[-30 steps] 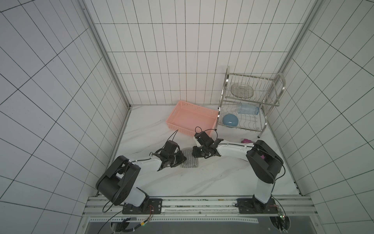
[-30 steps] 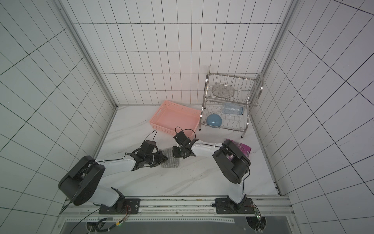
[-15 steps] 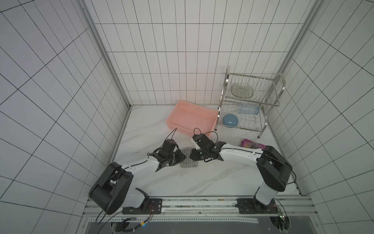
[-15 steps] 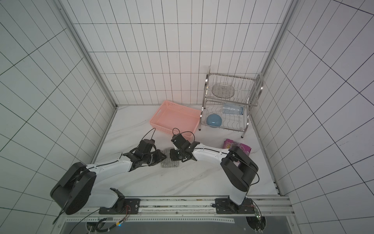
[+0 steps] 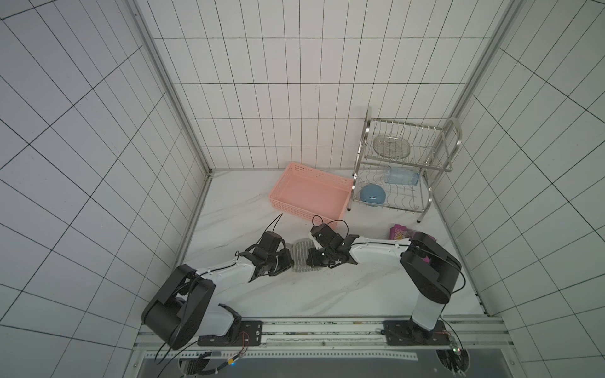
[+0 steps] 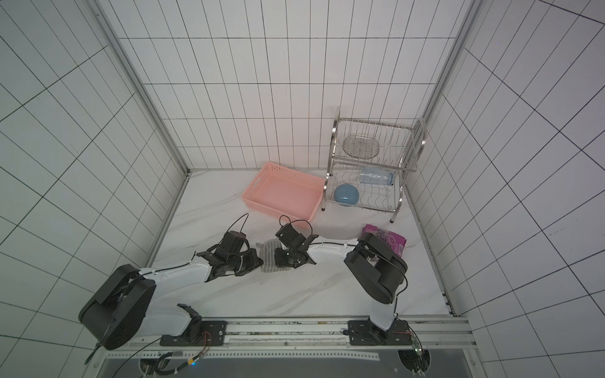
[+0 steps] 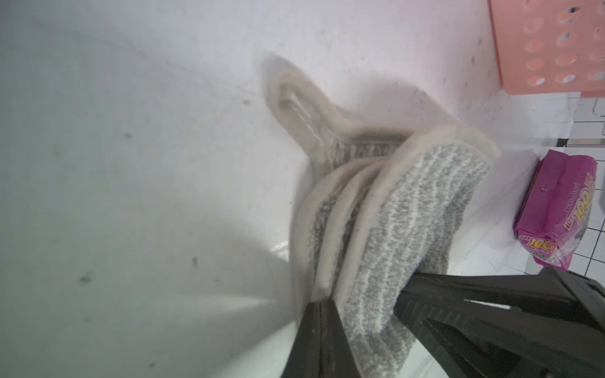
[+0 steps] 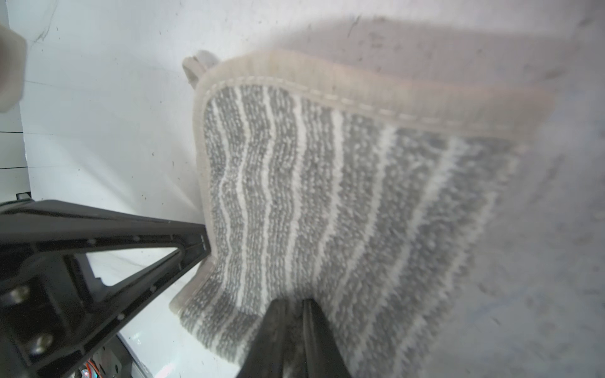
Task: Fold the square dishcloth
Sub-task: Smooth out the cleaning item at the center of the board.
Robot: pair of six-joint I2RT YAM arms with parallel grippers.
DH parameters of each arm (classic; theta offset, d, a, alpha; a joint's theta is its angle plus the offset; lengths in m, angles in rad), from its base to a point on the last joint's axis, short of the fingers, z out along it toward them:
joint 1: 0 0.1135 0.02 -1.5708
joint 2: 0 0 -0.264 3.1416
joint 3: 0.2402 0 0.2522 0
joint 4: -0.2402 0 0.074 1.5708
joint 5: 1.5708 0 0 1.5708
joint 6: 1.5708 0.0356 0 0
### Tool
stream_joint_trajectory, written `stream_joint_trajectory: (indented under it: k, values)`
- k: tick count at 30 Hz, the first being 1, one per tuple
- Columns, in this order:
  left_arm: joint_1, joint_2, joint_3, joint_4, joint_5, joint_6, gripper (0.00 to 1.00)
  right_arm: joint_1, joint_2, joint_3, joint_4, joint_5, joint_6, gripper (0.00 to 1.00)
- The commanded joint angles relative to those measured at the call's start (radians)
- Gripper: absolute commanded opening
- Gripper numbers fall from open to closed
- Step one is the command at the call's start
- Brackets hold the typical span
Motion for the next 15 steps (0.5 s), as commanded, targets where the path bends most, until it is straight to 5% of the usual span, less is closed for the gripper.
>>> stream_joint_trajectory:
  k: [1, 15]
  values:
    - [0.012, -0.011, -0.013, 0.023, -0.003, -0.001, 0.07, 0.001, 0.019, -0.011, -0.026, 0.014, -0.003, 0.16]
    - [0.073, -0.319, 0.109, -0.243, -0.154, 0.048, 0.29, -0.065, -0.385, 0.026, -0.394, 0.353, -0.133, 0.53]
